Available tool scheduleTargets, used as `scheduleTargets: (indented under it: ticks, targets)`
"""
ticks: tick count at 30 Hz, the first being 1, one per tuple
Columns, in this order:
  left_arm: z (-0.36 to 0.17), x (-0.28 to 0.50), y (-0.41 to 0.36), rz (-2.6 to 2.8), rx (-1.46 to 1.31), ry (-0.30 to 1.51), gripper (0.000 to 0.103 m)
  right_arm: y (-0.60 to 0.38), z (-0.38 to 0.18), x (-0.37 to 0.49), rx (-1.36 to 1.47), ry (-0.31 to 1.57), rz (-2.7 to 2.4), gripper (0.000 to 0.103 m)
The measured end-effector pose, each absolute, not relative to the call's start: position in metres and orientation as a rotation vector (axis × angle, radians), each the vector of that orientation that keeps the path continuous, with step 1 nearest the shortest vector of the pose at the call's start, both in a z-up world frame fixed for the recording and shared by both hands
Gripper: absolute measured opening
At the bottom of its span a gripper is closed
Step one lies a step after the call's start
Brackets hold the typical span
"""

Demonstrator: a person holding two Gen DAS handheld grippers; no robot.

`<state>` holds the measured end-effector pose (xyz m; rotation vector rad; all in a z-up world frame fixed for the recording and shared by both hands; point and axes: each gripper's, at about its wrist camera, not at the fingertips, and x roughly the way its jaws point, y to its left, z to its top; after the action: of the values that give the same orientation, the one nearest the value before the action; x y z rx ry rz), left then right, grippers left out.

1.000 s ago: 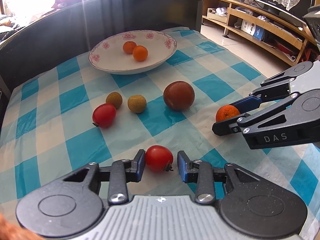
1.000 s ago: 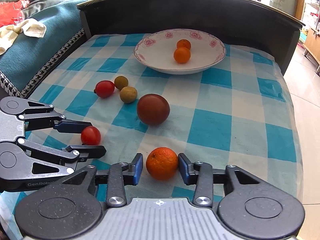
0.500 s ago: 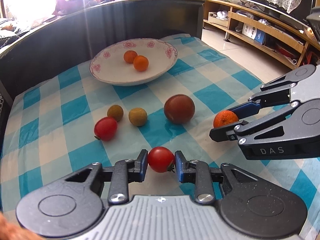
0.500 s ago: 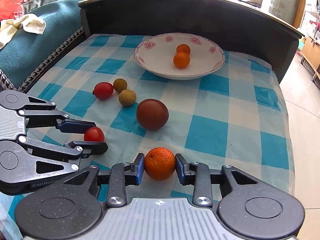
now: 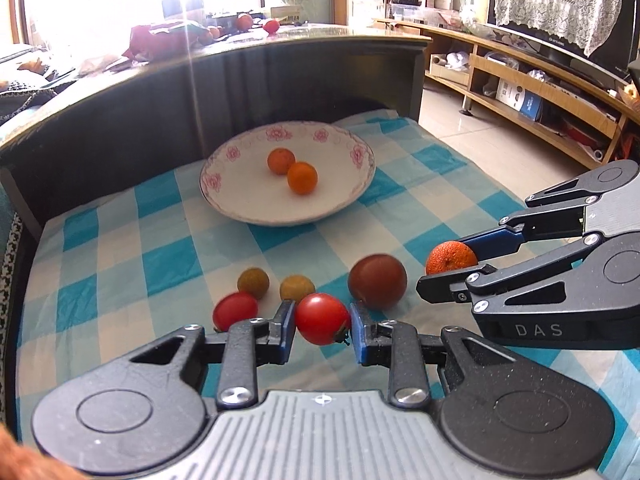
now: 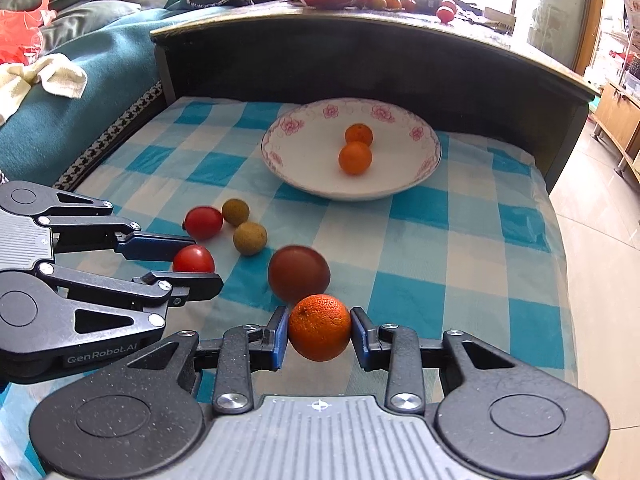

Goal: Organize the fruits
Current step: 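Carry the orange and the red cherry tomato over the white bowl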

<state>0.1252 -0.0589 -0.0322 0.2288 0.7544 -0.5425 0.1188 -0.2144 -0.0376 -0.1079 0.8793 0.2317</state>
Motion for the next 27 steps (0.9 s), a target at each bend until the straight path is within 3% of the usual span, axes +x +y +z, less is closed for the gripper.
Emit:
scheduleTargets:
  ticks: [27]
  targets:
    - [-0.013, 0.194, -0.083, -0.459, 0.210, 0.658, 0.038, -0.226, -0.016, 0.177, -0.045, 0.781, 0.140, 0.028]
